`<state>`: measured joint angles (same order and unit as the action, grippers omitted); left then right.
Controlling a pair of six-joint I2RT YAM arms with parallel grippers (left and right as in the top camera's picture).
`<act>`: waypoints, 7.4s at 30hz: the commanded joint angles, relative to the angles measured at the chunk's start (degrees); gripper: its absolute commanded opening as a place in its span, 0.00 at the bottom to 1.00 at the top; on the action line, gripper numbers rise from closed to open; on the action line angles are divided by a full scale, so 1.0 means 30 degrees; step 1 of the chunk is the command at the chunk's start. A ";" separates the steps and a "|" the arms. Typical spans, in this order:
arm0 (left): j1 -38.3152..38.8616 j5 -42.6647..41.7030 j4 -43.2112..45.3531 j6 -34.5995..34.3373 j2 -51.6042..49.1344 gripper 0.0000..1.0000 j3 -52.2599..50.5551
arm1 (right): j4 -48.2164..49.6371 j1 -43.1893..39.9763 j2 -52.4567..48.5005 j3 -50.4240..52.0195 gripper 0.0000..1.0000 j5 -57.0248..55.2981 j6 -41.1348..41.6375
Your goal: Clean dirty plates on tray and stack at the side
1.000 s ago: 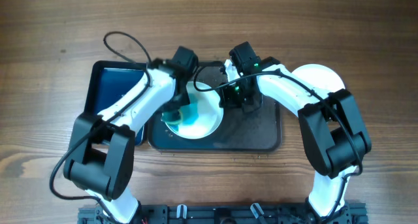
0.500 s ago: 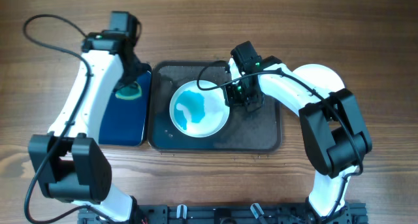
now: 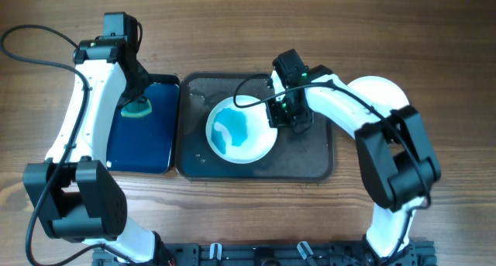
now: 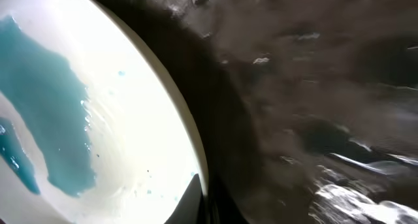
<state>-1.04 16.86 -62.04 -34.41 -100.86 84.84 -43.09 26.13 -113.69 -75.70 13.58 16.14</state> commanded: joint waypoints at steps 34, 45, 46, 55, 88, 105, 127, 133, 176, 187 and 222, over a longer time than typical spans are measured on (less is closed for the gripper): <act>0.0007 0.0175 0.1413 0.0313 0.0204 0.04 0.0168 | 0.5741 1.0207 0.6360 -0.0044 0.04 -2.7387 -0.7162; 0.0007 -0.0699 0.1071 0.0335 0.0204 0.04 0.0168 | 0.3140 0.4510 0.7431 -0.0197 0.04 -0.2448 0.1763; 0.0007 -0.0692 0.1027 0.0335 0.0204 0.04 0.0168 | 0.3213 0.3308 0.7774 -0.0197 0.04 -0.1188 0.2076; 0.0007 -0.0699 0.1013 0.0328 0.0204 0.04 0.0168 | -0.1741 -0.9340 0.9333 -0.0189 0.04 -0.0692 0.4109; -0.0073 -0.1821 -0.0954 0.7060 0.0189 0.04 -0.0976 | -0.3832 -1.2939 0.7679 -0.0546 0.48 0.0940 0.0131; -0.0444 -0.2477 -0.1260 0.6768 0.0452 1.00 0.0860 | -0.4838 -0.9763 0.8561 -0.1989 0.52 -0.1668 -0.2033; -0.0444 -0.2477 -0.0903 0.6768 0.0415 1.00 0.0831 | -1.0520 -0.6645 1.1096 -0.6703 1.00 -0.3672 -0.3402; -0.0444 -0.2477 -0.0903 0.6768 0.0415 1.00 0.0831 | -0.3687 -0.6368 1.2764 -0.3614 1.00 -0.3665 -0.5275; -0.0444 -0.2477 -0.0903 0.6768 0.0415 1.00 0.0831 | 1.4571 -0.6069 3.7791 2.5135 1.00 -0.1523 -0.6331; -0.0459 -0.1909 -0.0976 0.6907 0.0415 1.00 0.0831 | 1.4571 -0.6069 3.7645 2.5135 1.00 -0.1523 -0.6339; -0.0495 -0.5107 1.9198 0.9872 3.1875 1.00 -2.7081 | 1.4571 -0.6069 3.7630 2.5135 1.00 -0.1523 -0.6339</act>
<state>-2.28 1.98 -4.86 -7.79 -8.14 5.32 0.40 7.73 -1.10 -0.36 7.94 -3.27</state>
